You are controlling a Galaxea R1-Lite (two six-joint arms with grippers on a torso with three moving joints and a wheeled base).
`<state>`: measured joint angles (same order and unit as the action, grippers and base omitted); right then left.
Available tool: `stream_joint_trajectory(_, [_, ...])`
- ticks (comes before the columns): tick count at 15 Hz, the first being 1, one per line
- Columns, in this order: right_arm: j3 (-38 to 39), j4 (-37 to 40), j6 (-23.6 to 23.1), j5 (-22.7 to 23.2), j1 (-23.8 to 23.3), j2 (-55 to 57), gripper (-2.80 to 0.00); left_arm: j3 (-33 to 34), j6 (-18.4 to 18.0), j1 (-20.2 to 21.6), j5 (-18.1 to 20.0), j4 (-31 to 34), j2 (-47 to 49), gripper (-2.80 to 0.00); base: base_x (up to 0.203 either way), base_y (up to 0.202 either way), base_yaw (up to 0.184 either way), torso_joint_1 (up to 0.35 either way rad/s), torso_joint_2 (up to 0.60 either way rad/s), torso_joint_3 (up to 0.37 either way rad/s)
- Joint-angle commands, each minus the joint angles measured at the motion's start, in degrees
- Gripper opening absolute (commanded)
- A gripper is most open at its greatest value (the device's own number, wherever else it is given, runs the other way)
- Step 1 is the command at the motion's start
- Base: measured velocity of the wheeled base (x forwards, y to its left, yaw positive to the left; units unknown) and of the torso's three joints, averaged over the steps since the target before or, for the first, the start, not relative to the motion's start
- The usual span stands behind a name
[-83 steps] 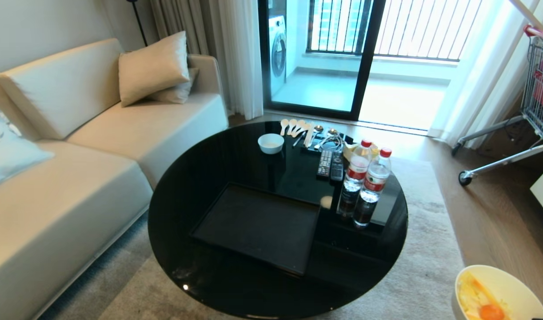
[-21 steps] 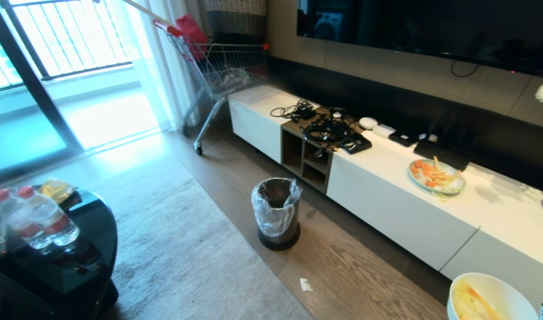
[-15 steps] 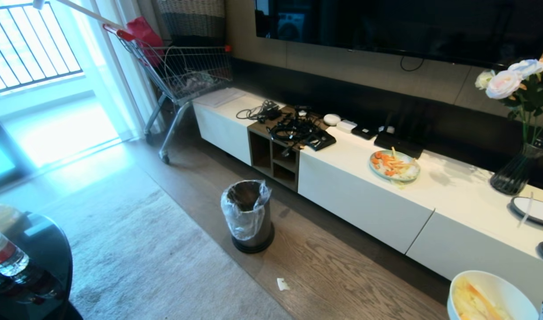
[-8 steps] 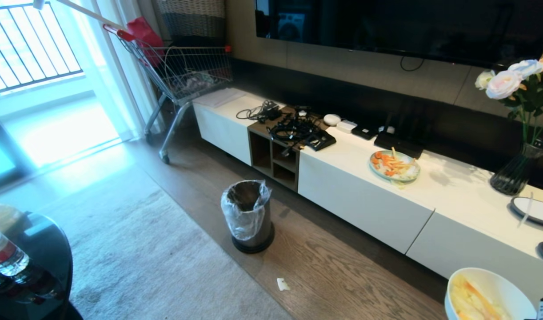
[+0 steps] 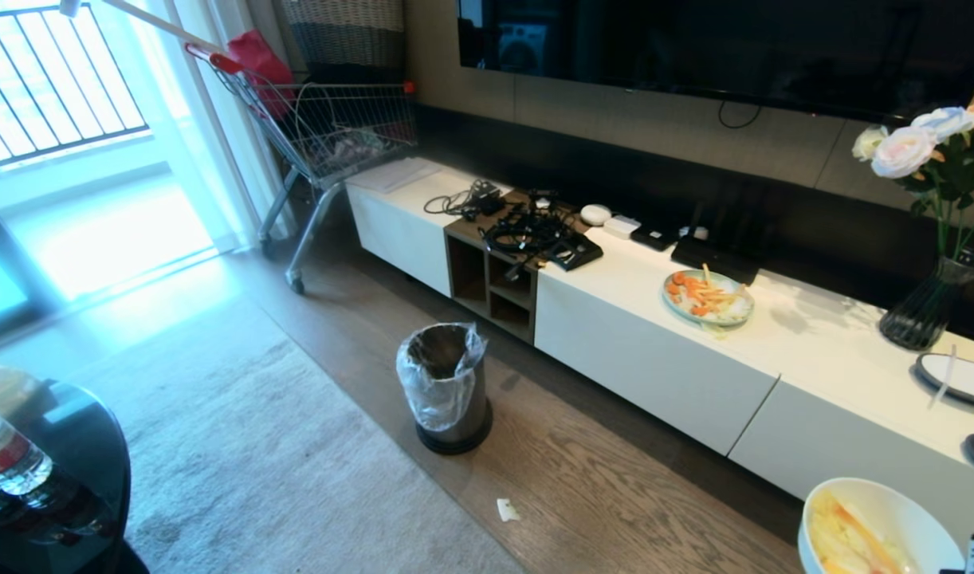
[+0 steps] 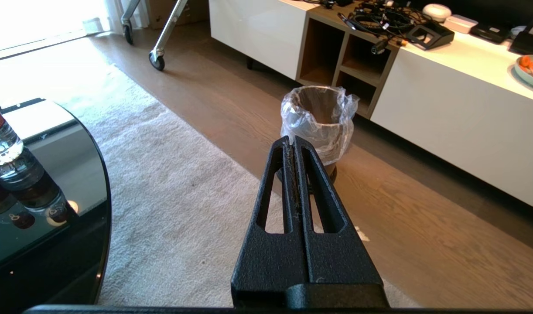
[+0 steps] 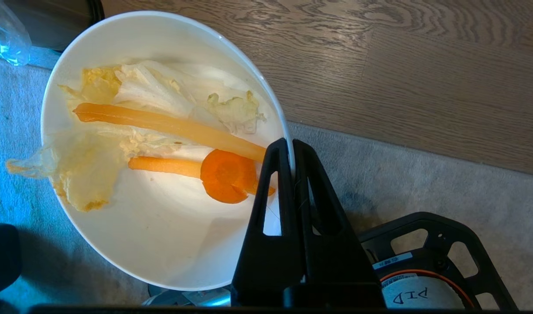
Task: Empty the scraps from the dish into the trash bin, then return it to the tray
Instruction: Move the bowl over the trash can
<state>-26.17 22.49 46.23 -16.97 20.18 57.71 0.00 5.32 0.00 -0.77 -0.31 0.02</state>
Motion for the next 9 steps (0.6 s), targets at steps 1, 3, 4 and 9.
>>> stream_joint_trajectory(1, [-0.11,0.01,0.00,-0.08,0.65,0.03,-2.80,0.00,0.05,0.00,-0.02,-0.04,-0.02,-2.80,0.000,0.000,0.000,0.000,0.00,0.000])
stream_joint_trajectory(3, [-0.02,-0.25,0.00,-0.08,0.65,0.03,-2.80,0.00,-0.04,0.00,-0.02,-0.04,-0.02,-2.80,0.000,0.000,0.000,0.000,0.00,0.000])
stream_joint_trajectory(4, [-0.02,-0.34,0.00,-0.08,0.65,0.12,-2.80,0.00,-0.04,0.00,-0.02,-0.04,-0.02,-2.80,0.113,0.000,0.002,0.001,0.00,0.001])
stream_joint_trajectory(9, [0.07,-0.34,0.00,-0.08,0.92,0.12,-2.80,0.00,-0.04,0.00,-0.02,-0.04,-0.02,-2.80,0.183,0.000,0.001,0.004,0.00,0.002])
